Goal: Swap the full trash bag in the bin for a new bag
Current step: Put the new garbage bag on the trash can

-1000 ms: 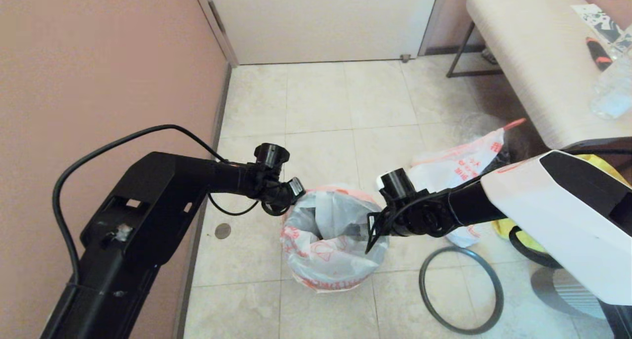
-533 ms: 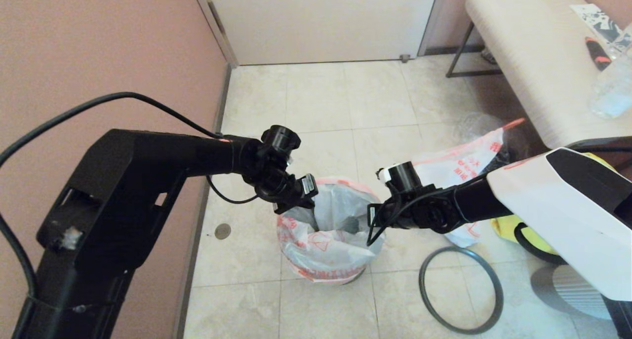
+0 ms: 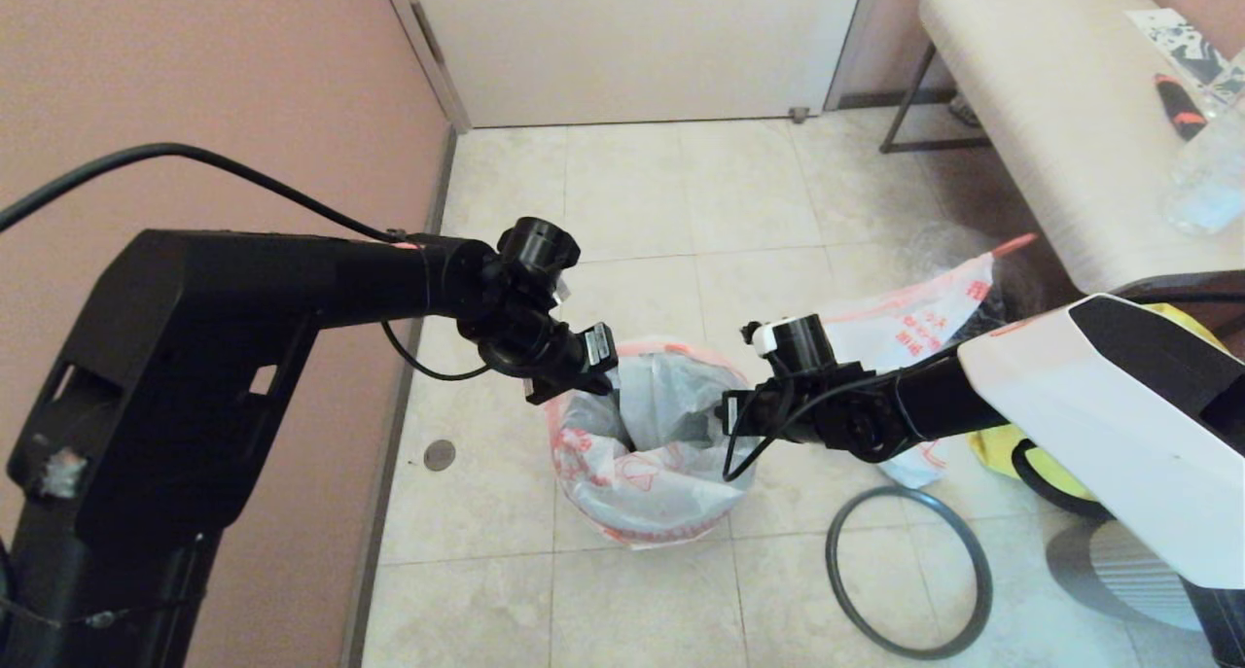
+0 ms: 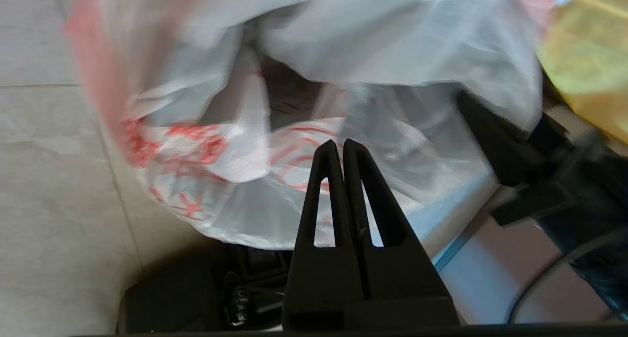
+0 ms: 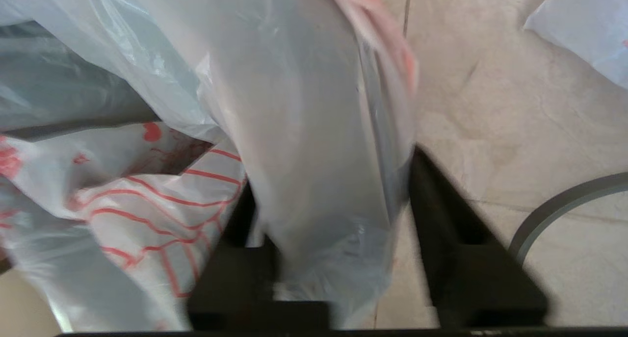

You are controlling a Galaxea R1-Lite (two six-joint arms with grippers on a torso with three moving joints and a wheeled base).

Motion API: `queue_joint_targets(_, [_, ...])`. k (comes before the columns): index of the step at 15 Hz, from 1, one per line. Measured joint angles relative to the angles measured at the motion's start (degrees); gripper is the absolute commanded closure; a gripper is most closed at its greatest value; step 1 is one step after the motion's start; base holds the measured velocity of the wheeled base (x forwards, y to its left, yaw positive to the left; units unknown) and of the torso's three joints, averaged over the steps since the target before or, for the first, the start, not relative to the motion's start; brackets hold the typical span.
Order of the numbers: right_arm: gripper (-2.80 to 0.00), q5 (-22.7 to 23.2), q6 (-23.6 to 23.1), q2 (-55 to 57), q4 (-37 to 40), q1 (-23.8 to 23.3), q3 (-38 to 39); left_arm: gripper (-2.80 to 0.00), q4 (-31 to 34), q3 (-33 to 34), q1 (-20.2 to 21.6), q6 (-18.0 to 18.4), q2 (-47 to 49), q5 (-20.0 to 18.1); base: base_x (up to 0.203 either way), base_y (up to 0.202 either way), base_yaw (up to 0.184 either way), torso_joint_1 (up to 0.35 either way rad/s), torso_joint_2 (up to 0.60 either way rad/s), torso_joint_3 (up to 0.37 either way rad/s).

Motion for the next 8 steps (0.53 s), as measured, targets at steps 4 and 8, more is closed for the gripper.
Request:
queue_joint_targets(4, [-2.80,4.8,-1.9,-3.8,0.6,0.1,6.0,0.00,0.3,0.0,-0.1,0.0,-0.7,0.0,0.000,0.000,0.000,0.000,0.00,0.000])
queue_joint_targets(8, [-2.80,7.1,-3.4,-6.4,0.5,-0.8,9.4,0.00,1.0,0.0,-1.1,0.1,-1.1,0.0,0.000,0.000,0.000,0.000,0.00,0.000])
